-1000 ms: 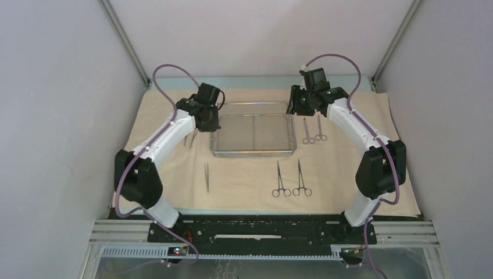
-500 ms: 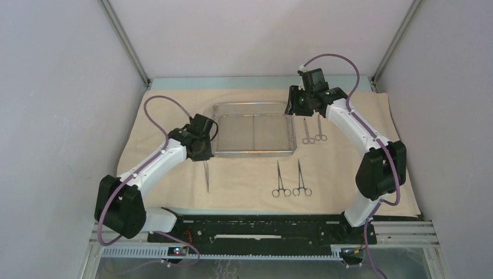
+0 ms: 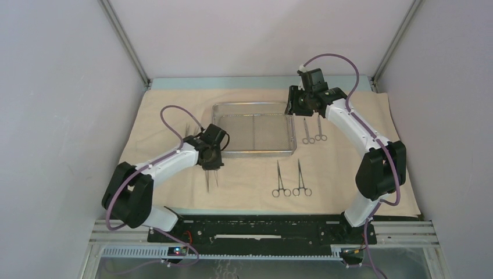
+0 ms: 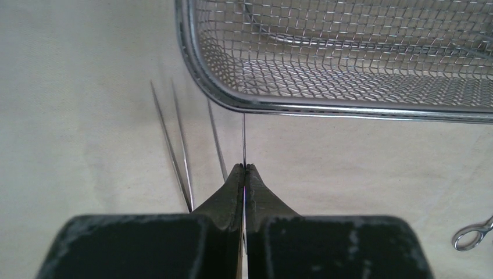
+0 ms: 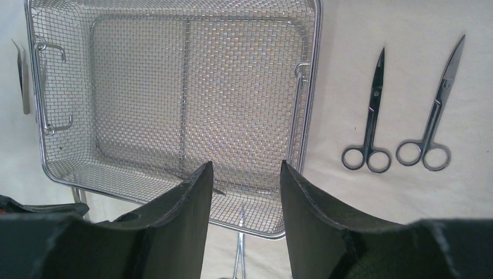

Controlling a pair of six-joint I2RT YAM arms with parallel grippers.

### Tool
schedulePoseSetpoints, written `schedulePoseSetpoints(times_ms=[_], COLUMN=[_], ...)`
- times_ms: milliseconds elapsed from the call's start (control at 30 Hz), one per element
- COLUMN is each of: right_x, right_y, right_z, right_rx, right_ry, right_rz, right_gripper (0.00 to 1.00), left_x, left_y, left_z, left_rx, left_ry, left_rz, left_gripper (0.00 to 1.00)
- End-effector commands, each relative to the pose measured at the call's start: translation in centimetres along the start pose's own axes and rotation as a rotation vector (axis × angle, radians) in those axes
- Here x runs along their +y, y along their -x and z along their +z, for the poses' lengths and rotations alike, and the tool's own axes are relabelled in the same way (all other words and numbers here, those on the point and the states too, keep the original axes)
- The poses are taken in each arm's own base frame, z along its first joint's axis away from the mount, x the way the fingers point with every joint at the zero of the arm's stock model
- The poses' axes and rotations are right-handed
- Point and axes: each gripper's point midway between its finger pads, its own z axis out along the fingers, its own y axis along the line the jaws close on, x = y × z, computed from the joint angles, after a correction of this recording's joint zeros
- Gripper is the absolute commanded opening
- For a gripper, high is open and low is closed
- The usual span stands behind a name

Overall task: Open and lay out the surgical kit
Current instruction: Place the medical item in the surgical kit.

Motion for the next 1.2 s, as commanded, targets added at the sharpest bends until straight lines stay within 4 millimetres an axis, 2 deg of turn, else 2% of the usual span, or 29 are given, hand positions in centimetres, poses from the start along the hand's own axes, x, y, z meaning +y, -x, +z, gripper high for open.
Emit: schedulePoseSetpoints(times_ms=[0,600,867,1167], right_x=[1.0,1.3,1.4,1.9], right_y=[1.8,1.3,1.1,0.8], right_z=[-2.2,-1.4,-1.1,-0.9], right_rx=[-0.078,-0.054,-0.047,-0.034], right_ry=[0.021,0.019,0.017,0.033], right_rz=[-0.011,-0.022,-0.026,-0.053], right_gripper=[0.55,0.54,0.54,0.56], left_x=[-0.9,0.7,0.9,0.7], left_y=[-0.3,-2.5,-2.2,-1.2], left_z=[1.1,2.4,2.3,1.5], left_rx=[-0.009,0.038,0.036,0.015], left_ry=[-0.022,0.027,0.038,0.040], left_rz=[-0.017,0.026,0.045,0.058], left_gripper=[0.00,0.00,0.01,0.19])
